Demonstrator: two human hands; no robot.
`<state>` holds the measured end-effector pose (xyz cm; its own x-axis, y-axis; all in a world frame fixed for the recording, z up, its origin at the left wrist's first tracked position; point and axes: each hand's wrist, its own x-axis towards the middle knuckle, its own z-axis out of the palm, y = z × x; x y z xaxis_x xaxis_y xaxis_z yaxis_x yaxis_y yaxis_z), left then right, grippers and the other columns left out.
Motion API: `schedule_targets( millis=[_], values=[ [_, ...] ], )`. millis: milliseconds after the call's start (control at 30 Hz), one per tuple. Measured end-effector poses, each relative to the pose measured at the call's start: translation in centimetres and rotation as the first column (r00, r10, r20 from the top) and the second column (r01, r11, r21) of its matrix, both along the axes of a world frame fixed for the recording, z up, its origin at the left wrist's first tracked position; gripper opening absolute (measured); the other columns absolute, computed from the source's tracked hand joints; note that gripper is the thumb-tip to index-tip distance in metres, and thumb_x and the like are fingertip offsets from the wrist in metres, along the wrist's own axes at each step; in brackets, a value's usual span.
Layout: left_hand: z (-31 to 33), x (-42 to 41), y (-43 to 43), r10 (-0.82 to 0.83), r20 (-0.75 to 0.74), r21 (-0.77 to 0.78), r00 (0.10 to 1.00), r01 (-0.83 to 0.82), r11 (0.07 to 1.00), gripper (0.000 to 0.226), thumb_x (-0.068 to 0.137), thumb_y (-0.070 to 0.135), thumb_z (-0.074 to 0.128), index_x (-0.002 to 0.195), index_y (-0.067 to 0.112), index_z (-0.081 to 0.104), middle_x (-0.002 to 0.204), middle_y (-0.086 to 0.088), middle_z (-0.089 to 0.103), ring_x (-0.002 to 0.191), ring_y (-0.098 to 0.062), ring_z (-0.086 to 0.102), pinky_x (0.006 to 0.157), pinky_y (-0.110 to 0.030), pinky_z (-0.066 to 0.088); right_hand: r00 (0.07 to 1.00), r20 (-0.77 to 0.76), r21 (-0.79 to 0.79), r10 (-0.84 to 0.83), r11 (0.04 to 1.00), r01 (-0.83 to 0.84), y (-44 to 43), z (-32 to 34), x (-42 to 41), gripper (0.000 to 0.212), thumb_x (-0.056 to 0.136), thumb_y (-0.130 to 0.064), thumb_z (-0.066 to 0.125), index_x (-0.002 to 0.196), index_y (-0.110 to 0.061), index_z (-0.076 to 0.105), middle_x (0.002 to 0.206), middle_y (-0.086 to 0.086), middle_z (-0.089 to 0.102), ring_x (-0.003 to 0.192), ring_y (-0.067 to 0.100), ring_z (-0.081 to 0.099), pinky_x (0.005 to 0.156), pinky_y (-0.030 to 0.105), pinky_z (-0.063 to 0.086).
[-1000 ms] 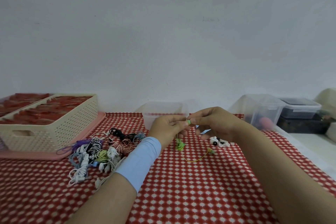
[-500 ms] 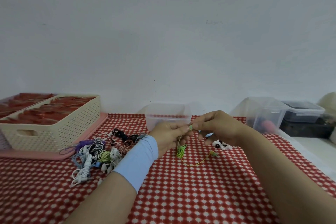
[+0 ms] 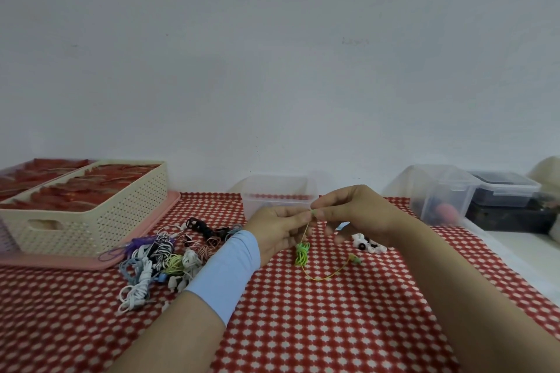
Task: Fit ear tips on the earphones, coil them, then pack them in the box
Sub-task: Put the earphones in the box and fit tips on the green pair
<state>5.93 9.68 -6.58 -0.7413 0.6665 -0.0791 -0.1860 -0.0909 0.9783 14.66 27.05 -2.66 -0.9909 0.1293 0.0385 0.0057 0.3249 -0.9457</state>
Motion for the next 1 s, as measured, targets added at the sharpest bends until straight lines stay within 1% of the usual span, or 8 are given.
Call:
schedule_targets(
  millis=[133,300,400,500,700,800,867,1000],
  values=[
    [-0.01,-0.03,0.07,0.01,0.016,-0.009,1.0,-0.009,1.0,0.017,0.088,0.012,0.069,0.104,0.005,0.073,0.098,-0.012,0.075,0.081,-0.015,0.068,0.072,-0.025,0.056,0.998,-0.06,0.052,-0.02,0.998,0.023,-0.01,-0.3,-0.18,0.009,0.087,-0.006,0.078,0.095,-0.005,0.079,0.091,0.02,0.075,0.066,0.022,0.067,0.058,0.03,0.059],
    [-0.07,-0.05,0.04,0.023,0.01,-0.022,1.0,-0.022,1.0,0.013,0.089,0.012,0.069,0.098,0.005,0.074,0.084,-0.008,0.072,0.068,-0.011,0.063,0.066,-0.022,0.056,0.997,-0.079,0.075,-0.021,0.997,0.027,-0.24,-0.32,-0.29,0.015,0.085,-0.005,0.08,0.099,-0.008,0.078,0.084,0.009,0.076,0.067,0.021,0.07,0.058,0.03,0.059],
    [-0.09,0.11,0.14,0.042,0.001,-0.038,0.999,-0.042,0.998,0.011,0.089,0.012,0.069,0.095,0.005,0.074,0.08,-0.006,0.072,0.067,-0.011,0.062,0.067,-0.022,0.056,0.996,-0.089,0.139,-0.02,0.99,0.032,-0.36,-0.26,-0.37,0.009,0.085,-0.009,0.081,0.094,-0.008,0.081,0.09,0.012,0.078,0.066,0.021,0.069,0.059,0.031,0.06],
    [-0.1,0.13,0.21,0.047,0.004,-0.041,0.999,-0.047,0.998,0.013,0.09,0.014,0.068,0.096,0.003,0.073,0.074,-0.006,0.07,0.065,-0.012,0.062,0.064,-0.022,0.055,0.996,-0.092,0.193,-0.011,0.981,0.029,-0.27,-0.23,-0.32,0.012,0.085,-0.009,0.08,0.097,-0.008,0.08,0.089,0.012,0.078,0.066,0.021,0.07,0.061,0.034,0.062],
    [-0.08,0.2,0.2,0.021,0.011,-0.045,1.0,-0.02,0.999,0.016,0.091,0.017,0.067,0.098,0.002,0.071,0.073,-0.003,0.071,0.065,-0.01,0.063,0.062,-0.02,0.055,0.992,-0.114,0.246,-0.045,0.967,0.072,-0.39,-0.37,-0.42,0.011,0.086,-0.007,0.079,0.096,-0.007,0.08,0.086,0.012,0.078,0.065,0.021,0.071,0.069,0.045,0.065],
    [-0.06,0.14,0.12,0.029,0.002,-0.042,1.0,-0.029,0.999,0.016,0.092,0.014,0.065,0.101,0.002,0.07,0.078,-0.005,0.069,0.067,-0.01,0.063,0.063,-0.019,0.055,0.992,-0.119,0.276,-0.047,0.958,0.079,-0.66,-0.4,-0.5,0.013,0.086,-0.013,0.08,0.099,-0.011,0.08,0.089,0.009,0.079,0.066,0.021,0.071,0.069,0.046,0.065],
    [-0.21,0.09,0.14,0.026,-0.002,-0.027,1.0,-0.026,0.999,0.015,0.092,0.011,0.064,0.103,0.003,0.071,0.083,-0.007,0.069,0.069,-0.01,0.063,0.064,-0.018,0.055,0.995,-0.09,0.247,-0.034,0.967,0.055,-0.67,-0.3,-0.23,0.016,0.088,-0.019,0.079,0.103,-0.015,0.08,0.092,0.004,0.079,0.071,0.023,0.072,0.069,0.044,0.065],
    [-0.26,0.01,0.25,0.009,-0.024,-0.005,1.0,-0.009,1.0,0.022,0.09,0.011,0.067,0.109,0.002,0.07,0.083,-0.004,0.072,0.07,-0.008,0.063,0.068,-0.02,0.055,1.0,-0.021,0.062,-0.016,0.998,0.017,-0.28,-0.03,0.26,0.015,0.093,-0.019,0.073,0.104,-0.012,0.079,0.096,0.003,0.079,0.069,0.019,0.069,0.065,0.035,0.062]
  ],
)
